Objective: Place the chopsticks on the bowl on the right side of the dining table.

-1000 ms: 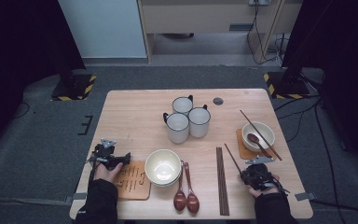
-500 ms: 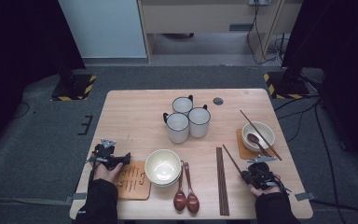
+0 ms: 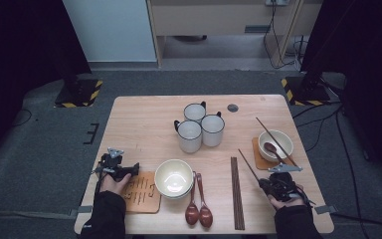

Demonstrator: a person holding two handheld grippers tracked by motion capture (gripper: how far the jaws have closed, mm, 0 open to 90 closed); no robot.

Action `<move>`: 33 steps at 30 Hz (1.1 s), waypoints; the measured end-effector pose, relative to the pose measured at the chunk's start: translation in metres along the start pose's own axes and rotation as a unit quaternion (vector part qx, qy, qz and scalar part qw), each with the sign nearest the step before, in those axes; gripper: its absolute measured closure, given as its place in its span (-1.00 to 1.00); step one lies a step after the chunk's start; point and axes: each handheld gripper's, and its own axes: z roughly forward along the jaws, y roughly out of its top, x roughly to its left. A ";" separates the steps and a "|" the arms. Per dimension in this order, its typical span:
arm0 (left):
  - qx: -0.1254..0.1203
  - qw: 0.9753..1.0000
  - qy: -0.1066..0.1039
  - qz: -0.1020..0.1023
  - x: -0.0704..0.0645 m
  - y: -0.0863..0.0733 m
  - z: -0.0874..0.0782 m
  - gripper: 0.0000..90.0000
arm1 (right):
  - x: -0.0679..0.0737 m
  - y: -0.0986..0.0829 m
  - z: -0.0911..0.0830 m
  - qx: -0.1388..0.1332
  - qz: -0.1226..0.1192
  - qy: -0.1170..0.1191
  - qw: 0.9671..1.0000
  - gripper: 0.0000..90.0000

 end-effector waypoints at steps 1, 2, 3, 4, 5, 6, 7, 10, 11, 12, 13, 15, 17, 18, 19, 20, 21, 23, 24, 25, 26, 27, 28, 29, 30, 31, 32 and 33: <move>0.000 1.000 0.000 0.000 0.000 0.000 0.000 -1.00 | 0.000 0.000 -0.001 -0.002 0.003 0.001 1.000 0.89; 0.000 1.000 0.000 0.000 0.000 0.000 0.000 -1.00 | 0.000 0.000 -0.001 -0.002 0.003 0.001 1.000 0.89; 0.000 1.000 0.000 0.000 0.000 0.000 0.000 -1.00 | -0.001 0.002 -0.003 -0.009 0.001 0.004 1.000 0.89; 0.000 1.000 0.000 0.000 0.000 0.000 0.000 -1.00 | 0.000 0.002 -0.003 -0.011 0.003 0.003 1.000 0.89; 0.000 1.000 0.000 0.000 0.000 0.000 0.000 -1.00 | -0.001 0.003 -0.004 -0.016 0.002 0.005 1.000 0.89; 0.000 1.000 0.000 0.000 0.000 0.000 0.000 -1.00 | 0.000 0.004 -0.005 -0.020 0.003 0.006 1.000 0.89; 0.000 1.000 0.000 0.000 0.000 0.000 0.000 -1.00 | 0.000 0.005 -0.007 -0.022 0.001 0.007 1.000 0.89; 0.000 1.000 0.000 0.000 0.000 0.000 0.000 -1.00 | 0.001 0.008 -0.009 -0.027 0.006 0.010 1.000 0.89; -0.001 1.000 0.000 0.000 0.000 0.000 0.000 -1.00 | 0.001 0.009 -0.009 -0.030 0.002 0.010 1.000 0.89; 0.000 1.000 0.000 0.000 0.000 0.000 0.000 -1.00 | 0.001 0.010 -0.010 -0.032 0.000 0.010 0.999 0.89; 0.000 1.000 0.000 0.000 0.000 0.000 0.000 -1.00 | 0.002 0.011 -0.011 -0.033 0.001 0.011 0.999 0.89; 0.000 1.000 0.000 0.000 0.000 0.000 0.000 -1.00 | 0.002 0.014 -0.014 -0.042 0.000 0.010 0.999 0.89; 0.000 1.000 0.000 0.000 0.000 0.000 0.000 -1.00 | 0.002 0.015 -0.016 -0.046 0.002 0.011 0.999 0.89; 0.000 1.000 0.000 0.000 0.000 0.000 0.000 -1.00 | 0.002 0.018 -0.018 -0.054 0.001 0.011 0.998 0.89; 0.000 1.000 0.000 0.000 0.000 0.000 0.000 -1.00 | 0.002 0.018 -0.019 -0.054 0.001 0.012 0.998 0.89; -0.001 1.000 0.000 -0.001 0.000 0.000 0.000 -1.00 | 0.002 0.019 -0.020 -0.056 0.001 0.011 0.998 0.89; 0.000 1.000 0.000 0.000 0.000 0.000 0.000 -1.00 | 0.002 0.019 -0.020 -0.057 0.000 0.012 0.998 0.89; 0.000 1.000 0.000 0.000 0.000 0.000 0.000 -1.00 | 0.002 0.020 -0.021 -0.058 0.000 0.011 0.998 0.89; 0.000 1.000 0.000 0.000 0.000 0.000 0.000 -1.00 | 0.002 0.021 -0.022 -0.058 0.002 0.011 0.998 0.89; 0.000 1.000 0.000 0.000 0.000 0.000 0.000 -1.00 | 0.002 0.022 -0.022 -0.060 0.003 0.012 0.998 0.89; 0.000 1.000 0.000 0.000 0.000 0.000 0.000 -1.00 | 0.002 0.023 -0.023 -0.063 0.003 0.012 0.998 0.89; 0.000 1.000 0.000 0.000 0.000 0.000 0.000 -1.00 | 0.002 0.024 -0.024 -0.063 0.003 0.013 0.998 0.89; 0.000 1.000 0.000 0.000 0.000 0.000 0.000 -1.00 | 0.002 0.024 -0.025 -0.066 0.003 0.013 0.998 0.89; 0.000 1.000 0.000 -0.001 0.000 0.000 0.000 -1.00 | 0.002 0.025 -0.026 -0.068 0.004 0.014 0.998 0.89; 0.000 1.000 0.000 0.000 0.000 0.000 0.000 -1.00 | 0.002 0.026 -0.027 -0.070 0.003 0.013 0.997 0.89; 0.000 1.000 0.000 0.000 0.000 0.000 0.000 -1.00 | 0.002 0.027 -0.028 -0.073 0.003 0.014 0.997 0.89; 0.000 1.000 0.000 0.000 0.000 0.000 0.000 -1.00 | 0.002 0.027 -0.029 -0.074 0.003 0.014 0.997 0.89; 0.000 1.000 0.000 0.000 0.000 0.000 0.000 -1.00 | 0.002 0.028 -0.030 -0.076 0.004 0.014 0.997 0.89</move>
